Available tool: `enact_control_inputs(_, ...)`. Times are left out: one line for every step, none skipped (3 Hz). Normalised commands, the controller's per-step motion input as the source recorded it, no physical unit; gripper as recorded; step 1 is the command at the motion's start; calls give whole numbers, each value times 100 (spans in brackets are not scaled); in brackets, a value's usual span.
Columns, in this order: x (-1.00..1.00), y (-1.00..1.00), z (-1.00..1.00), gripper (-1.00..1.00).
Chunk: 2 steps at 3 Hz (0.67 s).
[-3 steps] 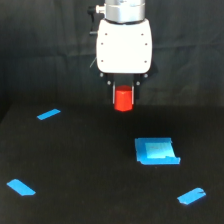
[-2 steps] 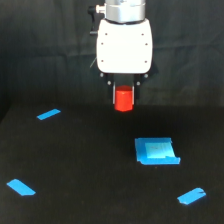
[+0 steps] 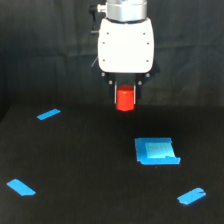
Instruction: Pick up the red object from the table
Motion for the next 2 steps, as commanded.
enact_control_inputs(-2,-7,3,-99)
enact_control_inputs(-5,-6,5,-97)
